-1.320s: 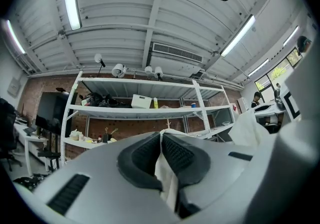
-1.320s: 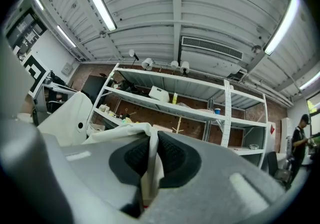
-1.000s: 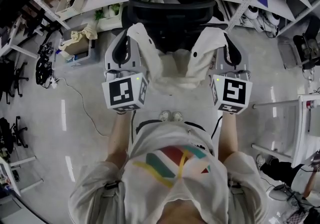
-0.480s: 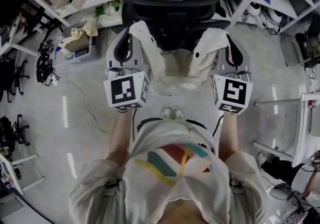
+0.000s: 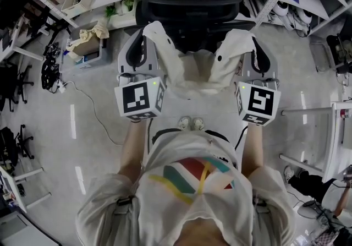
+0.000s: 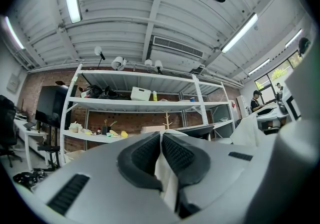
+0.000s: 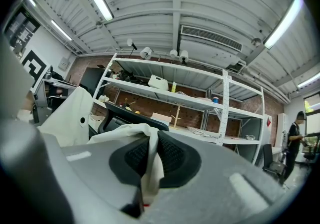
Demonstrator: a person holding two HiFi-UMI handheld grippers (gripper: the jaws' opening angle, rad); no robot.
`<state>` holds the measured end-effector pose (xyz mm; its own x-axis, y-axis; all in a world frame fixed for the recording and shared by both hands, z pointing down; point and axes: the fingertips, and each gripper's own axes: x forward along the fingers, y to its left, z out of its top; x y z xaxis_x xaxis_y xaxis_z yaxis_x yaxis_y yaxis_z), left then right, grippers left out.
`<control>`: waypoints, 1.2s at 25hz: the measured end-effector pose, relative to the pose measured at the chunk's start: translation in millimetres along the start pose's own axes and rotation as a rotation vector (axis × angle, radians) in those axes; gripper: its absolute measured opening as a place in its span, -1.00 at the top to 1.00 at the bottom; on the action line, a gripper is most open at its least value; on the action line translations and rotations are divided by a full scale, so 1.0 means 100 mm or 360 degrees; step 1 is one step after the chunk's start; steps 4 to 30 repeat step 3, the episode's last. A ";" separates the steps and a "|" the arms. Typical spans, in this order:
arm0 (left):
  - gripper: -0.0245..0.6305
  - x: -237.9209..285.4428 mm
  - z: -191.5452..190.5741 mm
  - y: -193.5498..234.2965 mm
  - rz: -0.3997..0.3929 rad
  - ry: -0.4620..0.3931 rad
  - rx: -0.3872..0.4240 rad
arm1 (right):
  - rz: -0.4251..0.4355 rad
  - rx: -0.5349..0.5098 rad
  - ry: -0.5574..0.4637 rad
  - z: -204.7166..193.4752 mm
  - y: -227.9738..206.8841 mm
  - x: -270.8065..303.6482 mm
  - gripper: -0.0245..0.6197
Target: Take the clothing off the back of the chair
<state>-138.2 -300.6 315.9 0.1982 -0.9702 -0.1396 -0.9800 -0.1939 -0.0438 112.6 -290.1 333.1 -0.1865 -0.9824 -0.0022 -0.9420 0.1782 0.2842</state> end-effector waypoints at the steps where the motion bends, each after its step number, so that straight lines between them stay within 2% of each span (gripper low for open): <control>1: 0.85 0.00 -0.01 0.01 0.0002 0.0001 -0.0001 | 0.0000 -0.0001 0.0000 -0.01 0.01 0.00 0.90; 30: 0.85 -0.02 -0.03 0.02 0.0007 0.0004 -0.0003 | 0.0001 -0.0002 0.0001 -0.02 0.02 0.00 0.90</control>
